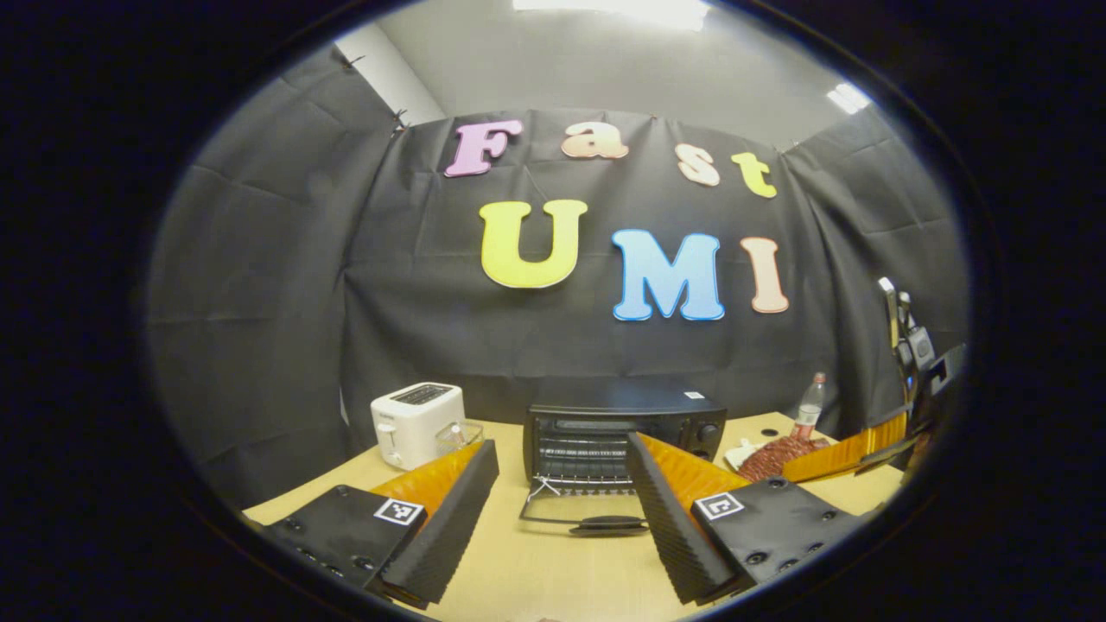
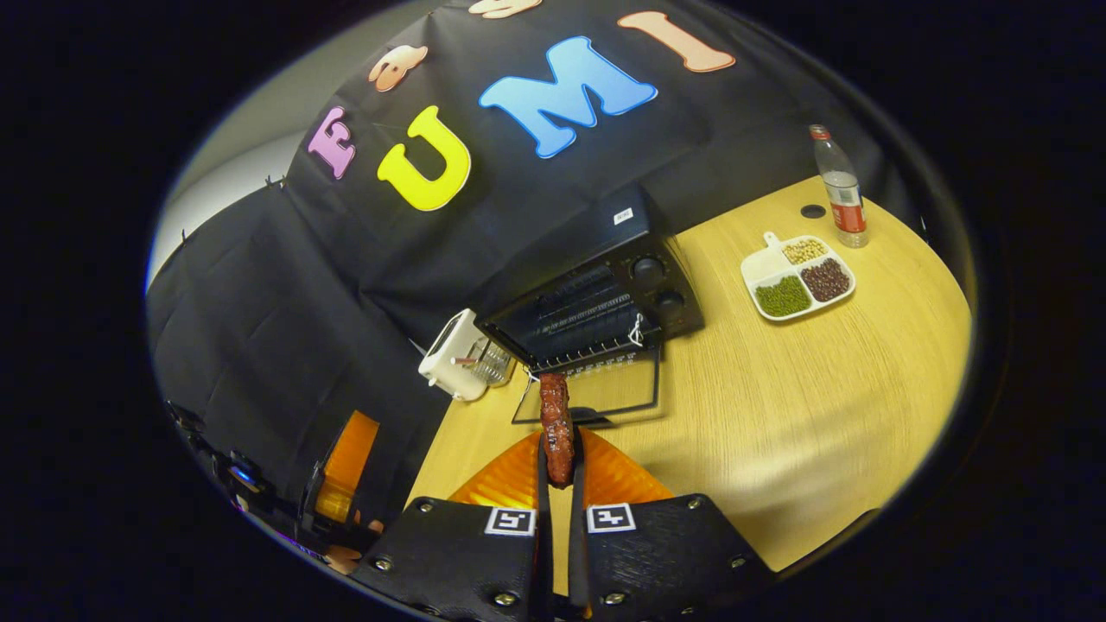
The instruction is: Open the electric oven with the left hand, put the food in, and close the electric oven.
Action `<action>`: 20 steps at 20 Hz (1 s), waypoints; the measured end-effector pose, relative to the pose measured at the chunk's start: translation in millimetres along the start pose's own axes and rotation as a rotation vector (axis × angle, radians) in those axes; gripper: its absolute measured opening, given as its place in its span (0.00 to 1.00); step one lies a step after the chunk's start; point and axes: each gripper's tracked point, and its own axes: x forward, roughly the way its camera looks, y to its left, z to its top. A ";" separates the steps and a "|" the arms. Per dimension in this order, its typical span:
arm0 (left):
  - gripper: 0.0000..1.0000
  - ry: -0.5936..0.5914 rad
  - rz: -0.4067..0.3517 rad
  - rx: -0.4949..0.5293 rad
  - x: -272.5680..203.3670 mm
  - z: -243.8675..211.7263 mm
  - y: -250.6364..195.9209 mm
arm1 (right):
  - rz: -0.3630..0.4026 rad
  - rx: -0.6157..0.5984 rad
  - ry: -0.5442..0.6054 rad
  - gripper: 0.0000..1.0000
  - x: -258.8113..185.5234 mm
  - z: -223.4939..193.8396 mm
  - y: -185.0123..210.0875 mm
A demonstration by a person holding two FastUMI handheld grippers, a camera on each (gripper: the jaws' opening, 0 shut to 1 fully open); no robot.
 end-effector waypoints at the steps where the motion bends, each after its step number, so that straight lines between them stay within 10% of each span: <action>1: 0.94 0.000 -0.006 0.003 5.5 -0.5 4.6 | -0.001 0.001 -0.012 0.07 11.2 6.0 3.8; 20: 0.98 0.083 -0.020 0.035 77.3 -25.9 101.9 | -0.041 0.020 -0.113 0.07 196.5 47.3 6.1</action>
